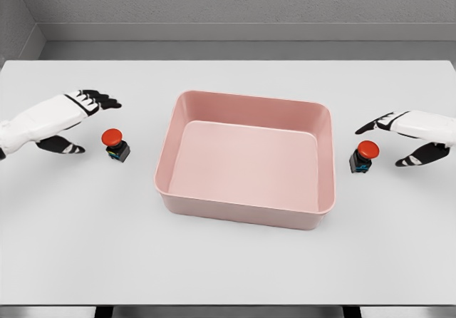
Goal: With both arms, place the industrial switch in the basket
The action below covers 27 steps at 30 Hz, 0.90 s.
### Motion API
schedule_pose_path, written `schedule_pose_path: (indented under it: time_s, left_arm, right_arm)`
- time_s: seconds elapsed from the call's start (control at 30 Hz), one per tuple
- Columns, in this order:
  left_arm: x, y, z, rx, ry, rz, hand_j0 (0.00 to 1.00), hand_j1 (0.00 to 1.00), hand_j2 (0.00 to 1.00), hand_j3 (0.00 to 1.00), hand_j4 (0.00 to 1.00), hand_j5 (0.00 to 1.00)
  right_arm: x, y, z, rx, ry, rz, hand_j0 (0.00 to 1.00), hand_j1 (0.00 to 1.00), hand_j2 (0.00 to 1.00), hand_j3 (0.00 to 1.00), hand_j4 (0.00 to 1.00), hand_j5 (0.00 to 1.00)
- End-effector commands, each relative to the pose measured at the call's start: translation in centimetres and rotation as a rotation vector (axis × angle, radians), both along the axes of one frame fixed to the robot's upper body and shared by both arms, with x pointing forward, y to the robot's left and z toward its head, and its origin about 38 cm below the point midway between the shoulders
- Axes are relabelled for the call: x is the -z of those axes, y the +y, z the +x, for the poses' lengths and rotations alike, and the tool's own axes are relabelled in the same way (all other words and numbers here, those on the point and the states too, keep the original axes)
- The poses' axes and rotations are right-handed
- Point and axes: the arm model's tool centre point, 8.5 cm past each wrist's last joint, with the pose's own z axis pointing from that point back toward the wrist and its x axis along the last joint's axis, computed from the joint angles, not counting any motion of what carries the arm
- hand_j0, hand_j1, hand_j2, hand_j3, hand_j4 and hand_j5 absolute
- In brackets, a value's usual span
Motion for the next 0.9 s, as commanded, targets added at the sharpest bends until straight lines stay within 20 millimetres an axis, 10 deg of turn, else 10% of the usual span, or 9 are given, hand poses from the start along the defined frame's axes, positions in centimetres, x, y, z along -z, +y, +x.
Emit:
schedule_pose_path:
  time_s: [0.0,0.87]
  left_arm:
    - [-0.5,-0.4,-0.1,0.013,-0.008,-0.007,1.0,1.0,1.0,1.0,1.0,1.0]
    - [1.1,-2.1,-0.2,0.054,0.053,0.01,0.88,0.88,0.88,0.88,0.88,0.88]
  right_arm:
    - [0.0,0.4,0.0,-0.004,0.0,0.013,0.86,0.86,0.86,0.86,0.86,0.86]
    - [2.5,2.3,0.4,-0.013,0.032,0.071,0.81,0.81,0.81,0.81,0.81,0.81]
